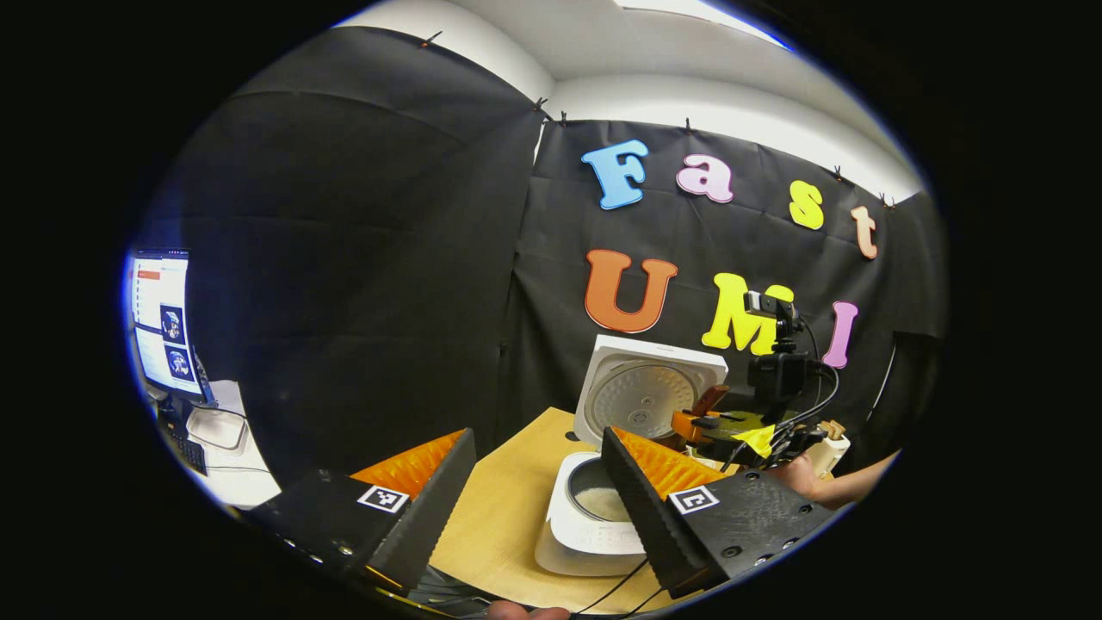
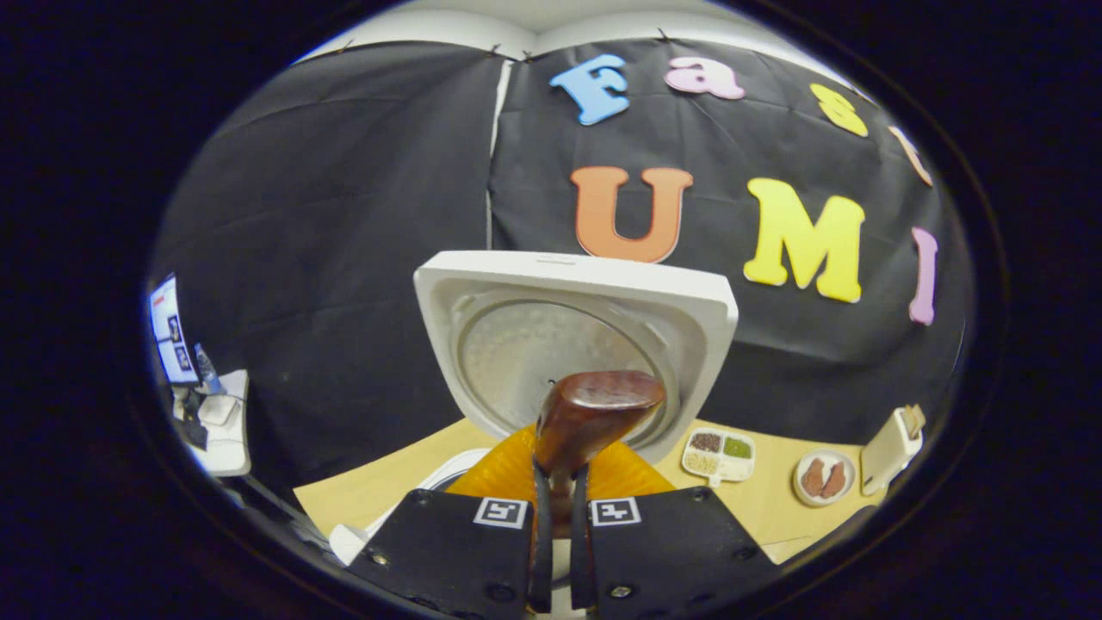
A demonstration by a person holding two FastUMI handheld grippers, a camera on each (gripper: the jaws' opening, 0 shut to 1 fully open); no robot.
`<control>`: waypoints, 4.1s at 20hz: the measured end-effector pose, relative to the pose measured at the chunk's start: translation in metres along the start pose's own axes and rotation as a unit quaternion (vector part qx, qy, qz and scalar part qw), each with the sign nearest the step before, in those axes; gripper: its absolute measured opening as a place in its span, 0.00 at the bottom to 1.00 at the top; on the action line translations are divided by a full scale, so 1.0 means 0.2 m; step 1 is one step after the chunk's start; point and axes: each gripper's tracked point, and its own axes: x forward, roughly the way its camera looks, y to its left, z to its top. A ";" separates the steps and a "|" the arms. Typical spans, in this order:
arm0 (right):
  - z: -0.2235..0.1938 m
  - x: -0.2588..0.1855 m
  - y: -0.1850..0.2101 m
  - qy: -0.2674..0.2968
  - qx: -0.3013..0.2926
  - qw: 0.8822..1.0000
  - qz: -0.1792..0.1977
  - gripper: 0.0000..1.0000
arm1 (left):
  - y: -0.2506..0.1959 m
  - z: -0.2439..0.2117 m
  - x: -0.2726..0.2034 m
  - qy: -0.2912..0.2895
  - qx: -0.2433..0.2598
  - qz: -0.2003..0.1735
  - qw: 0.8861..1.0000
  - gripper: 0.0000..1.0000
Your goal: Close the left gripper, press the button to open the rice cooker; take a wooden spoon from the chopstick holder with the right hand, scoop a spoonful of rice and pour it into the rice cooker, then put the wooden spoon back into the chopstick holder.
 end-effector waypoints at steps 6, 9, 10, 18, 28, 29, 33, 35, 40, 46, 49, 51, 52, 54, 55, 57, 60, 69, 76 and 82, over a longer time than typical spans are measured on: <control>0.06 -0.08 0.06 -0.029 -0.076 0.997 0.005 0.13 | -0.01 -0.01 -0.01 0.003 -0.001 0.004 1.000 0.94; 0.09 -0.13 0.06 -0.034 -0.076 0.997 0.008 0.13 | -0.03 0.01 -0.02 -0.001 0.002 0.001 1.000 0.94; 0.10 -0.14 0.06 -0.032 -0.061 0.998 0.012 0.13 | -0.04 0.02 -0.03 -0.003 0.000 -0.001 1.000 0.94; 0.22 -0.29 0.00 -0.035 0.065 0.997 0.027 0.13 | -0.12 0.05 -0.08 -0.007 0.006 -0.010 1.000 0.94; 0.35 -0.73 -0.30 -0.052 0.250 0.965 0.057 0.13 | -0.42 0.11 -0.14 -0.011 0.026 -0.043 0.999 0.94; 0.35 -0.77 -0.36 -0.054 0.267 0.961 0.054 0.13 | -0.45 0.11 -0.14 -0.010 0.025 -0.047 0.999 0.94; 0.30 -0.97 -0.59 -0.063 0.325 0.942 0.044 0.13 | -0.62 0.07 -0.16 -0.003 0.032 -0.061 0.998 0.94; 0.24 -1.05 -0.70 -0.061 0.362 0.929 0.040 0.13 | -0.71 0.06 -0.19 -0.005 0.036 -0.071 0.997 0.94; 0.01 -1.25 -1.18 -0.050 0.392 0.918 -0.023 0.13 | -0.93 0.01 -0.17 0.008 0.042 -0.094 0.995 0.94; -0.40 -1.49 -1.80 -0.021 0.395 0.908 -0.137 0.13 | -1.14 -0.07 -0.11 0.029 0.032 -0.107 0.993 0.94; -0.62 -1.50 -1.97 0.004 0.402 0.900 -0.172 0.13 | -1.20 -0.10 -0.10 0.036 0.038 -0.106 0.993 0.94; -0.79 -1.45 -2.05 0.029 0.394 0.899 -0.189 0.13 | -1.24 -0.12 -0.09 0.044 0.043 -0.105 0.993 0.94; -0.87 -1.42 -2.07 0.043 0.388 0.900 -0.194 0.13 | -1.24 -0.13 -0.10 0.046 0.048 -0.103 0.993 0.94; -1.00 -1.35 -2.09 0.065 0.378 0.902 -0.199 0.13 | -1.26 -0.13 -0.10 0.047 0.054 -0.099 0.992 0.94; -1.09 -1.31 -2.09 0.074 0.372 0.903 -0.203 0.13 | -1.26 -0.13 -0.10 0.049 0.057 -0.097 0.992 0.94; -1.21 -1.24 -2.10 0.094 0.362 0.904 -0.209 0.13 | -1.25 -0.13 -0.10 0.053 0.064 -0.089 0.993 0.94; -1.33 -1.17 -2.10 0.111 0.354 0.904 -0.214 0.13 | -1.21 -0.13 -0.11 0.059 0.070 -0.075 0.993 0.94; -1.52 -1.03 -2.06 0.126 0.330 0.911 -0.215 0.15 | -1.15 -0.14 -0.08 0.078 0.078 -0.058 0.992 0.94; -1.52 -1.04 -2.04 0.111 0.344 0.910 -0.205 0.23 | -1.21 -0.14 -0.04 0.079 0.084 -0.080 0.990 0.94; -1.34 -1.16 -2.15 0.076 0.301 0.918 -0.247 0.88 | -1.25 -0.06 0.00 0.056 0.081 -0.100 0.990 0.95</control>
